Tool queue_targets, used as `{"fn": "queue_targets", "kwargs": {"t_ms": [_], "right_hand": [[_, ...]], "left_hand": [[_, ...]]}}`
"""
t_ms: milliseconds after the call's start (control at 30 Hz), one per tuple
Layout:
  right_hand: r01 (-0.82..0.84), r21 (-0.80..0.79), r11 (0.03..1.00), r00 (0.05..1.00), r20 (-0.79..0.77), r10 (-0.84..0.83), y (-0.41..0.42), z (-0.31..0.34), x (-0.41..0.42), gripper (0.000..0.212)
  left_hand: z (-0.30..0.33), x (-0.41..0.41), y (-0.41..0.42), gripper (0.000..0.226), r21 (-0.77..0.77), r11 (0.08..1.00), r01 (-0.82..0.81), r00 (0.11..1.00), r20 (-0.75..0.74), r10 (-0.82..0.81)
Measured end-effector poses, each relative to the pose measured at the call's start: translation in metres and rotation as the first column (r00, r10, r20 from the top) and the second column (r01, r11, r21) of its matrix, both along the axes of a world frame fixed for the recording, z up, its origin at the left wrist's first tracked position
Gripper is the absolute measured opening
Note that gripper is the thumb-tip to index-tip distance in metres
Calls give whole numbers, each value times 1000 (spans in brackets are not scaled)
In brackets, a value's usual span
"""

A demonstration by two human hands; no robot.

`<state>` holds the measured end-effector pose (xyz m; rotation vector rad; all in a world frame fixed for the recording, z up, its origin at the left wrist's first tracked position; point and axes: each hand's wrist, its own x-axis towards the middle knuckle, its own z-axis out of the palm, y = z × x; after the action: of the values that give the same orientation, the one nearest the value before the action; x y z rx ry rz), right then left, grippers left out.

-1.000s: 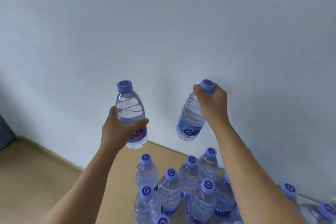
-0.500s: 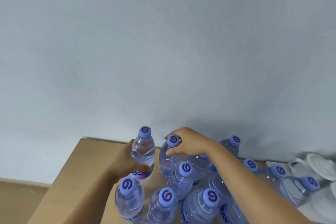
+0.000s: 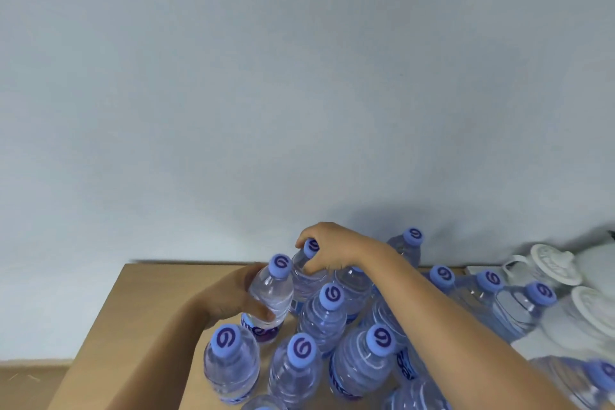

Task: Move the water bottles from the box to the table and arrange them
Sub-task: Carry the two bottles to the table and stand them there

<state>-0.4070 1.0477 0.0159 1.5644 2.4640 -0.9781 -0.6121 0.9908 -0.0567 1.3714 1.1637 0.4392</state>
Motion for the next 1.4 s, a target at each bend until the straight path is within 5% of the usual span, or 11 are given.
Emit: {"fn": "queue_targets", "kwargs": {"t_ms": [333, 533, 700, 900, 1133, 1400], "right_hand": [[182, 178, 967, 964, -225, -140, -50, 23, 38, 43], [371, 255, 893, 903, -325, -283, -128, 47, 119, 41], [548, 279, 789, 826, -332, -456, -235, 53, 213, 39], [809, 262, 526, 587, -367, -721, -405, 27, 330, 31], [930, 309, 197, 260, -177, -949, -592, -3, 427, 43], [965, 255, -64, -41, -96, -995, -696, -29, 499, 38]], "left_hand": [[53, 5, -23, 65, 33, 986, -162, 968, -190, 165], [129, 85, -47, 52, 410, 873, -263, 918, -170, 357], [145, 223, -117, 36, 463, 887, -8, 981, -170, 98], [113, 378, -230, 31, 524, 801, 289, 946, -285, -154], [85, 521, -359, 31, 478, 627, 615, 788, -360, -498], [74, 653, -438, 27, 487, 430, 760, 627, -376, -683]]}}
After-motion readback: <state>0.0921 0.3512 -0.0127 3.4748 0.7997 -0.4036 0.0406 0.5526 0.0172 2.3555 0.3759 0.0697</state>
